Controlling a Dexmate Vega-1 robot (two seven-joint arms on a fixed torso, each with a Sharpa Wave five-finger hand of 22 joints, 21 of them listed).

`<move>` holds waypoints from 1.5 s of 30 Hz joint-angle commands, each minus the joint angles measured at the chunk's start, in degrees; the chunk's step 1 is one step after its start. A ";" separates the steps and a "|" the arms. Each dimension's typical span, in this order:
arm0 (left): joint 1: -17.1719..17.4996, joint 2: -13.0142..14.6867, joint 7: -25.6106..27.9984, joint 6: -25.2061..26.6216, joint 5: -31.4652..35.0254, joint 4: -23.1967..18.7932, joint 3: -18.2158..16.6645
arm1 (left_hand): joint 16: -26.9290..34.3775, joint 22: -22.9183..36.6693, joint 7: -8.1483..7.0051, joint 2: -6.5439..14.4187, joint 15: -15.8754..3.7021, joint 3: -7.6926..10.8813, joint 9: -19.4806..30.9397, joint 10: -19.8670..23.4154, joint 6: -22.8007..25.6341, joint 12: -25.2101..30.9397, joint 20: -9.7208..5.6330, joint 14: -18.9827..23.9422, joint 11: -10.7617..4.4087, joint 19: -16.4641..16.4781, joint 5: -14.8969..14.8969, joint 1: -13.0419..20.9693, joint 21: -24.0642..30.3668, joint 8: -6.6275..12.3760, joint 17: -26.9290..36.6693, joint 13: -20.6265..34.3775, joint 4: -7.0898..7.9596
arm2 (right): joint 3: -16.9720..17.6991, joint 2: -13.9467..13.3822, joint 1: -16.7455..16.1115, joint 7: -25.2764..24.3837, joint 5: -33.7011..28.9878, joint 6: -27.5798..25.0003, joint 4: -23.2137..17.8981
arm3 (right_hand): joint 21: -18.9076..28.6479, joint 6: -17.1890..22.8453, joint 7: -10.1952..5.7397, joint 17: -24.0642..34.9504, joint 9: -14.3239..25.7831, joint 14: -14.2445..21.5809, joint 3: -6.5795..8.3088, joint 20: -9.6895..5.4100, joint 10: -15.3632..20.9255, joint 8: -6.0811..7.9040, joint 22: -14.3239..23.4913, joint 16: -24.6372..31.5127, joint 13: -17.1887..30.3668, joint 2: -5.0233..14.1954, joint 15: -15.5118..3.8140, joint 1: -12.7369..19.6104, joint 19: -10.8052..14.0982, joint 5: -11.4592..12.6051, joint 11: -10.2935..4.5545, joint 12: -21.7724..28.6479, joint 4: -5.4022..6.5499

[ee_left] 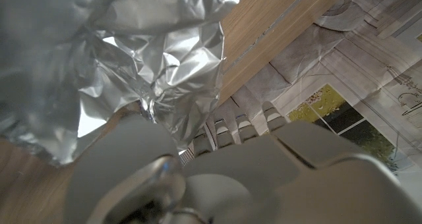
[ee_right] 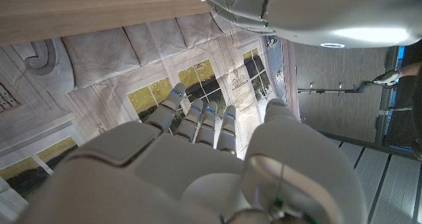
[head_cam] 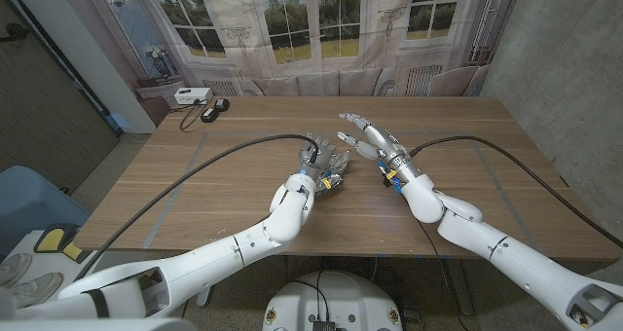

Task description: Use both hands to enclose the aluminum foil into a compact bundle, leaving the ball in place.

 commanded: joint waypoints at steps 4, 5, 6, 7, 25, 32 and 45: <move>3.48 0.52 0.75 -1.54 -2.84 -4.11 -3.89 | -0.33 0.07 -0.07 -1.08 4.25 -2.57 0.40 -4.72 -3.81 -0.48 0.27 -8.84 1.61 -9.99 -0.05 -5.62 -1.44 -0.25 0.45 0.96 0.32 | 0.29 -0.11 -0.46 -0.28 0.25 1.35 -0.07 | -0.06 0.54 0.25 -0.08 0.02 0.47 0.19 -0.04 0.66 -0.04 0.07 0.53 -0.06 0.20 -0.17 -0.58 0.78 -0.07 0.05 0.31 -0.18; 3.50 0.54 0.76 -1.64 -2.81 -4.13 -3.93 | -0.36 0.04 -0.24 -1.14 4.54 -2.71 0.41 -5.15 -4.25 -0.51 0.29 -9.57 1.71 -10.73 -0.01 -5.90 -1.44 -0.29 0.42 1.01 0.27 | 0.36 -0.11 -0.58 -0.35 0.09 1.07 -0.29 | -0.07 0.69 0.24 -0.08 0.02 0.49 0.17 -0.05 0.72 0.01 0.07 0.54 -0.07 0.21 -0.15 -0.67 0.80 -0.08 0.07 0.32 -0.15; 3.49 0.56 0.53 -1.59 -2.55 -4.20 -3.89 | -0.27 0.03 -0.30 -1.19 4.63 -2.81 0.43 -5.65 -4.42 -0.62 0.30 -9.80 1.71 -11.19 0.01 -6.10 -1.41 -0.26 0.40 1.04 0.24 | 0.38 -0.10 -0.63 -0.28 0.17 1.07 -0.35 | -0.07 0.69 0.25 -0.08 0.02 0.49 0.16 -0.04 0.75 0.00 0.07 0.54 -0.07 0.21 -0.12 -0.71 0.80 -0.08 0.06 0.33 -0.13; 3.59 0.61 1.05 -1.75 -2.48 -4.19 -3.93 | -0.20 0.03 -0.22 -1.22 4.59 -2.88 0.43 -5.88 -4.45 -0.63 0.31 -9.93 2.20 -11.47 0.04 -6.21 -1.37 -0.20 0.37 1.07 0.20 | 0.38 -0.12 -0.62 -0.25 0.21 1.24 -0.31 | -0.09 0.66 0.26 -0.09 0.02 0.46 0.14 -0.04 0.79 -0.02 0.07 0.53 -0.07 0.21 -0.13 -0.77 0.80 -0.09 0.10 0.33 -0.11; 10.21 2.47 19.99 -7.56 -15.66 -8.82 -11.44 | 0.71 0.24 -0.33 -0.06 4.82 -2.96 0.07 -12.14 -13.42 -1.26 0.20 -10.87 3.03 -11.06 0.26 -7.36 0.33 -1.26 -0.24 0.56 -0.59 | 0.92 2.73 1.22 -1.84 4.18 9.16 4.98 | -0.01 1.87 0.34 -0.03 0.03 0.91 -0.06 -0.45 1.27 0.16 0.10 0.82 -0.12 1.23 -0.34 -3.00 1.88 -0.11 0.11 0.29 1.12; 13.93 3.69 29.47 -15.08 -28.00 -11.26 -17.22 | 0.86 0.25 -0.38 0.22 4.93 -2.95 -0.19 -12.13 -14.43 -0.95 0.17 -10.53 3.30 -10.08 0.23 -7.62 0.73 -0.81 -0.46 0.16 -0.76 | 1.67 5.00 2.59 -1.02 8.69 15.07 9.41 | -0.21 1.85 0.09 -0.06 0.03 0.65 -0.97 -0.40 0.75 -0.06 0.11 0.75 -0.19 0.61 -0.03 -5.05 1.90 -0.18 0.26 -0.06 2.02; 18.42 6.44 40.17 -30.75 -43.95 -10.34 -23.94 | 0.74 0.22 -0.23 0.33 5.48 -3.00 -0.51 -13.40 -16.45 -1.19 0.16 -10.57 3.65 -9.10 0.17 -7.85 1.00 -1.02 -0.77 -0.51 -1.06 | 3.59 9.50 4.08 5.11 19.83 22.55 15.41 | -0.72 1.70 -0.19 -0.24 -0.02 -0.06 -2.45 0.27 -0.43 -0.41 0.10 0.45 -0.34 -0.76 0.72 -7.87 1.58 0.00 -0.29 -0.70 2.99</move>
